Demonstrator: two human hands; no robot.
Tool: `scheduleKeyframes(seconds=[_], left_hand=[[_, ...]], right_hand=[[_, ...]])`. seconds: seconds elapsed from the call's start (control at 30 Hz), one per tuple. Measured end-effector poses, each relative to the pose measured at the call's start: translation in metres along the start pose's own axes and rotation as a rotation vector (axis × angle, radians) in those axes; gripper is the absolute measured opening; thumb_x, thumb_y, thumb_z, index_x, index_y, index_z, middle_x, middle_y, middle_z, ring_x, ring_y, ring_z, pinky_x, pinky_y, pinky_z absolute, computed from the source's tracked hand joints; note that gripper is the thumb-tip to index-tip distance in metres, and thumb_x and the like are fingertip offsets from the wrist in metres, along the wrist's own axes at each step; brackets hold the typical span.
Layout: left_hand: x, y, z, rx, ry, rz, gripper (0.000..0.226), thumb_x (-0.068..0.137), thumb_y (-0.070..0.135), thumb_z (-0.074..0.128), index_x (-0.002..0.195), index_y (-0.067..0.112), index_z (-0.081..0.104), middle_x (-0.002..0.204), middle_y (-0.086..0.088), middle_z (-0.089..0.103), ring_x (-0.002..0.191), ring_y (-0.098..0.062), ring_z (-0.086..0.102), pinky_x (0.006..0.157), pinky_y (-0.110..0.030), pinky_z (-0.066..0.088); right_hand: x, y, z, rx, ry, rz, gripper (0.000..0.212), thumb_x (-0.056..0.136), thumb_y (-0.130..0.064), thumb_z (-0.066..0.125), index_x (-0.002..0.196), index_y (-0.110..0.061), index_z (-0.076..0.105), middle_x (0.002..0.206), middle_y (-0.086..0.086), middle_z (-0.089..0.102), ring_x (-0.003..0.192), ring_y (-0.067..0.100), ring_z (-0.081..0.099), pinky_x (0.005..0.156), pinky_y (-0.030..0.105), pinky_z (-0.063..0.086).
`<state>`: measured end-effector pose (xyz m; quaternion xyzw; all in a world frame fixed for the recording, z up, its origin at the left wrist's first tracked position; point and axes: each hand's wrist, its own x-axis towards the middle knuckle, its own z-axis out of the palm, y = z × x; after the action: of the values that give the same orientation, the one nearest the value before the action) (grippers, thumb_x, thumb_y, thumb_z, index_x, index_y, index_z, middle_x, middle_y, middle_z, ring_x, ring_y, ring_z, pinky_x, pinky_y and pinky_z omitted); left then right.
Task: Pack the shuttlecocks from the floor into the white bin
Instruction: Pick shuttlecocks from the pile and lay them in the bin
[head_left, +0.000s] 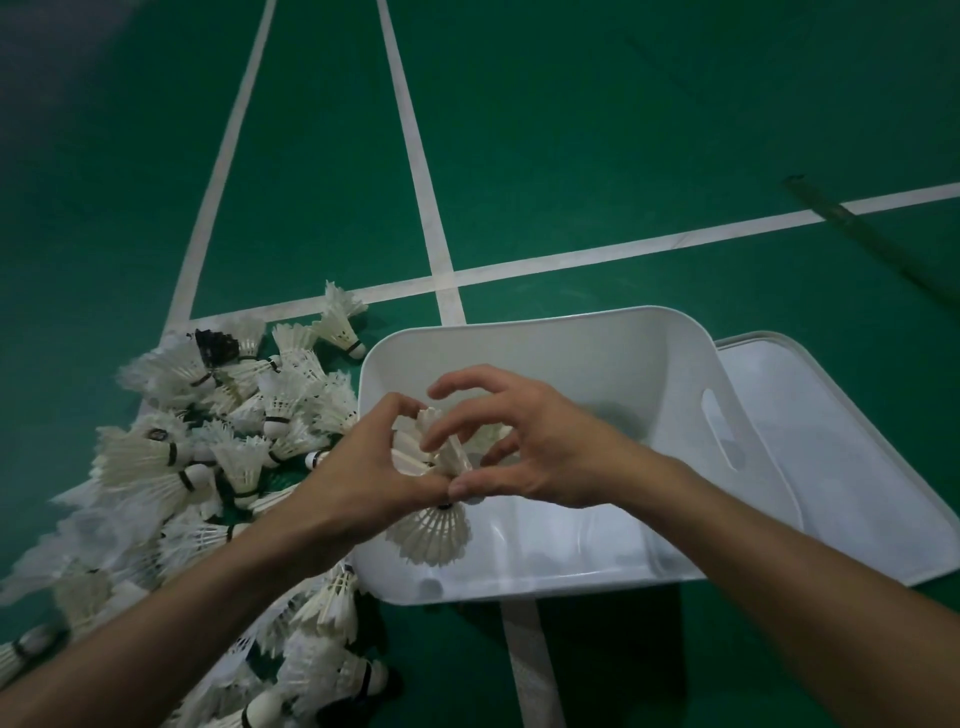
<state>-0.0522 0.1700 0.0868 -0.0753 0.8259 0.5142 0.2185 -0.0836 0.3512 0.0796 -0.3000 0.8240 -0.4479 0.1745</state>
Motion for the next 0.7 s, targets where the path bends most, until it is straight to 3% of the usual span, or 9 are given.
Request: scheduleKeyframes(seconds=[0.07, 0.2, 0.33, 0.43, 0.57, 0.7], left_hand=[[-0.001, -0.001, 0.001, 0.011, -0.005, -0.014, 0.066, 0.059, 0.016, 0.087, 0.111, 0.029, 0.049, 0.092, -0.001, 0.065, 0.075, -0.013, 0.068, 0.07, -0.032, 0.057], [0.0, -0.002, 0.002, -0.02, -0.026, -0.028, 0.071, 0.059, 0.002, 0.085, 0.114, 0.027, 0.047, 0.099, -0.009, 0.065, 0.079, -0.019, 0.071, 0.074, -0.039, 0.059], [0.003, -0.008, 0.0, -0.007, -0.026, -0.017, 0.066, 0.063, -0.004, 0.082, 0.112, 0.026, 0.049, 0.099, -0.01, 0.064, 0.087, -0.029, 0.067, 0.073, -0.045, 0.059], [0.005, -0.012, -0.001, 0.029, -0.014, 0.005, 0.056, 0.064, -0.004, 0.081, 0.105, 0.023, 0.054, 0.097, -0.009, 0.065, 0.087, -0.029, 0.065, 0.074, -0.047, 0.058], [0.006, -0.014, 0.001, 0.053, -0.018, 0.027, 0.048, 0.064, -0.003, 0.082, 0.1, 0.02, 0.059, 0.094, -0.007, 0.066, 0.084, -0.026, 0.066, 0.073, -0.044, 0.059], [0.006, -0.016, -0.002, 0.047, -0.009, 0.032, 0.044, 0.066, -0.006, 0.079, 0.098, 0.017, 0.061, 0.094, -0.007, 0.066, 0.084, -0.027, 0.066, 0.073, -0.041, 0.059]], right_hand=[[0.001, 0.003, 0.0, -0.014, 0.006, 0.021, 0.029, 0.076, -0.014, 0.079, 0.101, -0.021, 0.069, 0.128, -0.005, 0.05, 0.103, 0.01, 0.058, 0.081, 0.027, 0.058], [0.004, 0.009, -0.001, -0.041, 0.096, 0.059, 0.018, 0.074, -0.018, 0.081, 0.081, -0.018, 0.065, 0.112, -0.002, 0.06, 0.085, 0.01, 0.063, 0.077, 0.029, 0.058], [-0.003, 0.045, -0.019, 0.091, 0.267, 0.363, 0.018, 0.07, -0.02, 0.085, 0.072, -0.016, 0.067, 0.09, 0.0, 0.069, 0.071, 0.014, 0.066, 0.072, 0.035, 0.058], [-0.008, 0.093, -0.031, 0.21, 0.473, 0.62, 0.02, 0.068, -0.017, 0.085, 0.062, -0.012, 0.066, 0.066, 0.01, 0.069, 0.062, 0.02, 0.063, 0.075, 0.05, 0.058], [-0.005, 0.13, -0.029, 0.316, 0.59, 0.878, 0.024, 0.076, -0.007, 0.079, 0.064, -0.008, 0.058, 0.075, 0.021, 0.067, 0.064, 0.026, 0.061, 0.08, 0.048, 0.056], [0.01, 0.14, -0.018, 0.392, 0.681, 0.941, 0.018, 0.077, -0.006, 0.078, 0.072, -0.006, 0.061, 0.084, 0.015, 0.065, 0.075, 0.026, 0.065, 0.075, 0.041, 0.06]])
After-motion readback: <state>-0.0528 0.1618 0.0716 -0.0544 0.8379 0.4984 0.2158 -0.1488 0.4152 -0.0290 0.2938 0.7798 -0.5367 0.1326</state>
